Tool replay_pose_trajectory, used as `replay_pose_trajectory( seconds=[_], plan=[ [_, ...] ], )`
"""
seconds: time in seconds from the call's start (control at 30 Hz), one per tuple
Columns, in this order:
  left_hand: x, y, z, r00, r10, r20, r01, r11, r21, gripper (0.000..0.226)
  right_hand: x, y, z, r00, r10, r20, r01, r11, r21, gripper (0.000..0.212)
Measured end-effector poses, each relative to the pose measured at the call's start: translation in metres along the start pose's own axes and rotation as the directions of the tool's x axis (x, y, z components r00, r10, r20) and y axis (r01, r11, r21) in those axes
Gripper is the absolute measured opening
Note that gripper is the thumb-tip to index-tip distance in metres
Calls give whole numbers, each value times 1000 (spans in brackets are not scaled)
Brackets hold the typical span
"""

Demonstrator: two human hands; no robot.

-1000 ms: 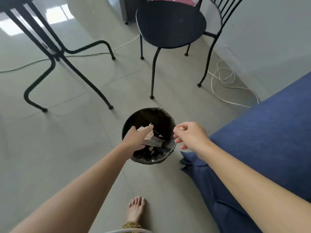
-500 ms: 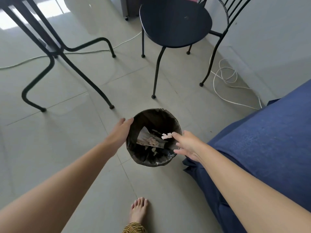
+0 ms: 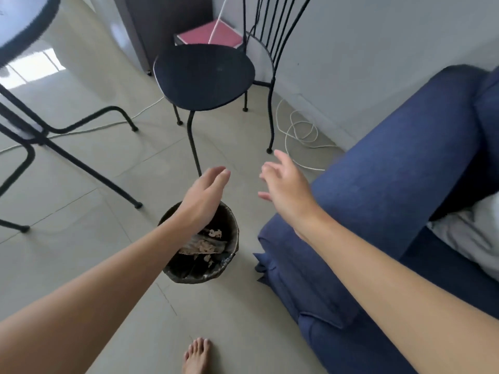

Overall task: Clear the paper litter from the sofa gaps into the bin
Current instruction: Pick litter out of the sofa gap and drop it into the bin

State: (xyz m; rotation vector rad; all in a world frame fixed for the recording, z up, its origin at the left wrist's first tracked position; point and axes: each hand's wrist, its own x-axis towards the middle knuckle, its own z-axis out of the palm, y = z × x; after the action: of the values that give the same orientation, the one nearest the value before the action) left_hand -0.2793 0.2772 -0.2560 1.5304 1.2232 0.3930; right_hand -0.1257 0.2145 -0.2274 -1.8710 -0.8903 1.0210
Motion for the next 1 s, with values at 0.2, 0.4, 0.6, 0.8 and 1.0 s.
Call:
replay_pose_trajectory(
  seconds=[0.2,0.4,0.6,0.8,1.0],
  plan=[
    [-24,104,109,904,381,194,-421,873,247,44,-31,0,-147,922,-110,-372,147,986,73,44],
    [-38,140,221,750,573,332,-662,642,387,42,-52,75,-287,769,81,-634,-19,994,105,46],
    [-36,133,299,637,608,474,-754,366,545,39,-82,167,-361,740,247,-625,-271,961,59,44],
    [-23,123,353,580,478,659,-757,19,653,39,-89,219,-383,832,341,-437,-397,917,-39,41],
    [-6,119,404,575,240,782,-747,-235,622,56,-51,239,-369,888,318,-332,-386,908,-162,45]
  ],
)
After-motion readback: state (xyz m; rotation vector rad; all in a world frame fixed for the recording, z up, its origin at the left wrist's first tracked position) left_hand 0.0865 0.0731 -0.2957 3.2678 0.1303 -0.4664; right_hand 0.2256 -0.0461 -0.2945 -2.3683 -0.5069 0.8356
